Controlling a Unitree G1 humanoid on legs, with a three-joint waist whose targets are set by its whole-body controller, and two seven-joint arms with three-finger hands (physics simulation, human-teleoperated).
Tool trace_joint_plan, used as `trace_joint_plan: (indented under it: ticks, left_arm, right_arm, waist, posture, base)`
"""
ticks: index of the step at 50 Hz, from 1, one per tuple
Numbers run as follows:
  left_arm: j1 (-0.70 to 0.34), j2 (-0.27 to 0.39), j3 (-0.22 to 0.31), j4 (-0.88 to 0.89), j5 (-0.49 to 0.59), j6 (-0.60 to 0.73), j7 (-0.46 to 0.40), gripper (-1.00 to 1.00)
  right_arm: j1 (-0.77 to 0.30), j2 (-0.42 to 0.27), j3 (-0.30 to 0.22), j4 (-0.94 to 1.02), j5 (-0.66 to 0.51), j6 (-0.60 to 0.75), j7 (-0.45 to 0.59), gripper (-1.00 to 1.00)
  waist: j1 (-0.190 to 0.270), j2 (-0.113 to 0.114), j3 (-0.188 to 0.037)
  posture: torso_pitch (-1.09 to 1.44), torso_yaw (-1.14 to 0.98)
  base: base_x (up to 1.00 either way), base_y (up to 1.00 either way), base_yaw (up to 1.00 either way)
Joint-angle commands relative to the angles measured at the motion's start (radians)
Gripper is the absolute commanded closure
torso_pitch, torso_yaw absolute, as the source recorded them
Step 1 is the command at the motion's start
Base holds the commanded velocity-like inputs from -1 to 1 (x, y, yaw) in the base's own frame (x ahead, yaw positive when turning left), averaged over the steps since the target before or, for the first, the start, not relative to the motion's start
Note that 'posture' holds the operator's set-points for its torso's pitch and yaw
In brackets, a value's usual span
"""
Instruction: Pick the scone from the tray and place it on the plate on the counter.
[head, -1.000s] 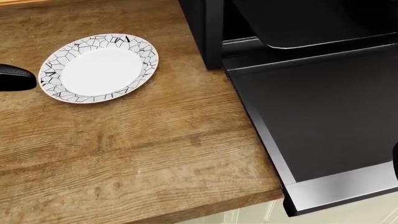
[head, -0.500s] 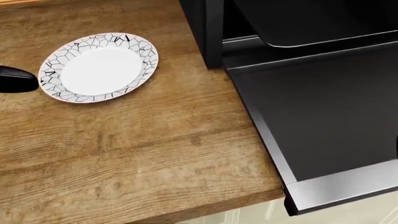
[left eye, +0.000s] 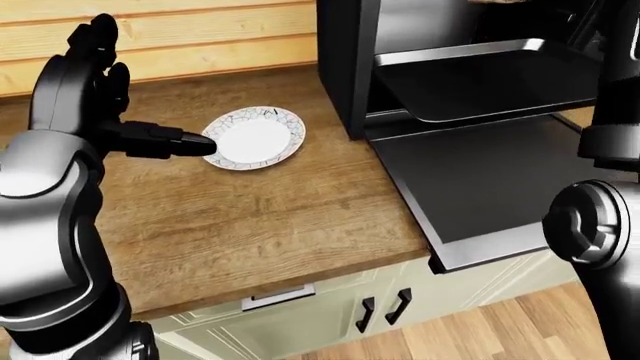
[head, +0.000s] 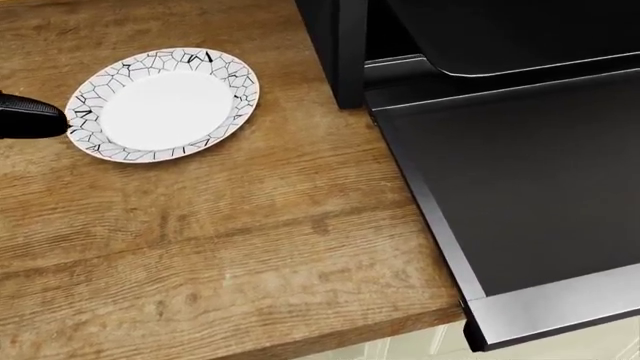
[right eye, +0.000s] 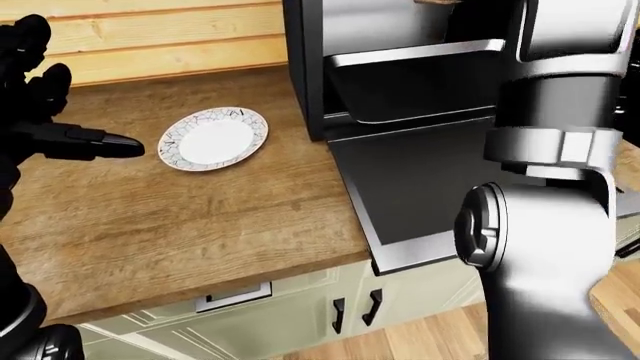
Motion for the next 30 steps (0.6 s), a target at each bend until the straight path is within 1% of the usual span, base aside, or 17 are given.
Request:
trace_joint_plan:
  ticks: [1,3,8,13,19,20,22,30]
  left_arm:
    - [-0.032,0.012,0.012,-0.017,0.005,-0.032,0.009,-1.0]
    - [-0.031,0.013,0.011,-0.014,0.006,-0.034,0.01,-1.0]
    - [-0.028,0.016,0.011,-0.015,0.008,-0.034,0.009,-1.0]
    - [-0.023,0.016,0.014,-0.025,0.006,-0.03,0.008,-1.0]
    - [-0.014,0.017,0.02,-0.038,0.005,-0.025,0.004,-1.0]
    - [-0.011,0.017,0.018,-0.035,0.006,-0.027,0.005,-1.0]
    - [-0.009,0.015,0.02,-0.038,0.006,-0.028,0.006,-1.0]
    - [-0.012,0.015,0.018,-0.028,0.008,-0.035,0.008,-1.0]
  right_arm:
    - [-0.02,-0.006,0.0,-0.116,0.005,0.039,0.036,1.0]
    - [0.009,-0.001,-0.005,-0.215,0.013,0.106,0.064,1.0]
    - [0.04,-0.012,0.001,-0.379,0.012,0.223,0.124,1.0]
    - [0.026,-0.009,-0.001,-0.473,0.009,0.317,0.159,1.0]
    - [0.015,-0.002,0.014,-0.585,0.005,0.42,0.207,1.0]
    - [0.009,-0.01,0.015,-0.611,0.007,0.45,0.227,1.0]
    - [-0.001,-0.048,0.025,-0.67,0.01,0.515,0.286,1.0]
    - [-0.005,-0.044,0.046,-0.831,-0.01,0.661,0.365,1.0]
  waist:
    - [0.001,-0.002,-0.031]
    - [0.001,-0.003,-0.031]
    - [0.001,-0.003,-0.03]
    - [0.0,-0.002,-0.028]
    - [-0.002,0.001,-0.025]
    - [-0.002,0.001,-0.025]
    - [-0.003,0.0,-0.025]
    - [-0.002,0.001,-0.019]
  posture:
    - [0.0,0.0]
    - [0.0,0.0]
    - [0.0,0.0]
    - [0.0,0.0]
    - [0.0,0.0]
    - [0.0,0.0]
    - [0.0,0.0]
    - [0.0,0.0]
  base:
    - [0.0,0.0,0.0]
    - [0.0,0.0,0.0]
    - [0.0,0.0,0.0]
    - [0.0,0.0,0.0]
    - [0.0,0.0,0.0]
    - [0.0,0.0,0.0]
    - [0.0,0.0,0.0]
    - [0.0,0.0,0.0]
